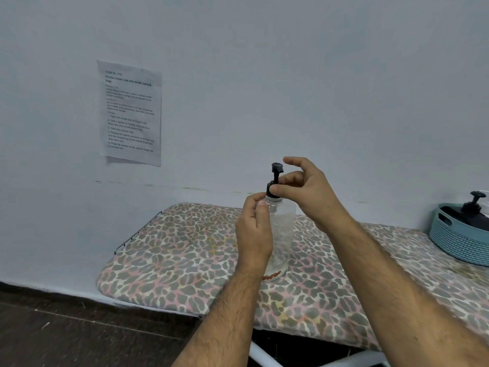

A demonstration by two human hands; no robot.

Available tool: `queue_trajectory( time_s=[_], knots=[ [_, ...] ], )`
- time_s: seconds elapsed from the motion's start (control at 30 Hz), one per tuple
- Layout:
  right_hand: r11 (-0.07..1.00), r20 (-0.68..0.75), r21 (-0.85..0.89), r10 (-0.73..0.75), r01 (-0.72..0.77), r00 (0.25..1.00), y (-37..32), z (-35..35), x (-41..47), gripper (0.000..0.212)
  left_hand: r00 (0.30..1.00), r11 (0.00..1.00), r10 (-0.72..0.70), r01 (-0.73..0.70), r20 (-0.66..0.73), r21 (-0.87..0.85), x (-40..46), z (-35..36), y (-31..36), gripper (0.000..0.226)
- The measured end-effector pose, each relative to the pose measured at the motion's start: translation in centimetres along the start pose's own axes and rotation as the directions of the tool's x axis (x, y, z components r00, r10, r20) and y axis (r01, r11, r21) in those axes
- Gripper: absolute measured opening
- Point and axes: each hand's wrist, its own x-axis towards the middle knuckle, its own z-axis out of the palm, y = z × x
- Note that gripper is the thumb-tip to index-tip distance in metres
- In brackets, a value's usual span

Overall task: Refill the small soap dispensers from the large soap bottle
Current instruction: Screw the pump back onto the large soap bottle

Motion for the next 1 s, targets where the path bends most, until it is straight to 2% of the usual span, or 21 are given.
queue_trajectory(
  time_s=[0.17,0.33,0.43,0.6,0.83,1.0],
  knots=[
    [0.999,0.069,0.048,0.010,-0.014,0.998,-0.08,-0.06,-0.03,0.057,1.000,1.000,0.006,-0.006,0.011,0.005,0.06,-0.10,0.06,0.023],
    [1.000,-0.013,0.002,0.000,0.000,1.000,-0.13,0.25,-0.18,0.061,1.000,1.000,0.017,-0.017,0.017,0.006,0.01,-0.05,-0.04,0.023],
    [1.000,0.012,-0.024,-0.002,0.002,1.000,-0.12,0.61,0.02,0.065,1.000,1.000,0.021,-0.021,0.019,0.011,-0.03,-0.16,0.09,0.024],
    [0.998,0.049,0.067,-0.005,0.002,0.999,-0.11,0.08,-0.11,0.059,0.999,1.000,0.030,-0.030,0.016,-0.002,0.04,-0.14,0.07,0.024],
    [0.997,0.012,-0.075,-0.009,0.010,1.000,-0.14,0.57,-0.05,0.071,0.999,1.000,0.025,-0.025,0.026,-0.001,-0.06,-0.14,0.18,0.025],
    [0.999,0.042,0.037,-0.004,0.002,0.999,0.00,0.35,-0.33,0.059,0.999,0.999,0.032,-0.032,0.024,-0.002,-0.04,-0.18,0.22,0.024]
  ],
)
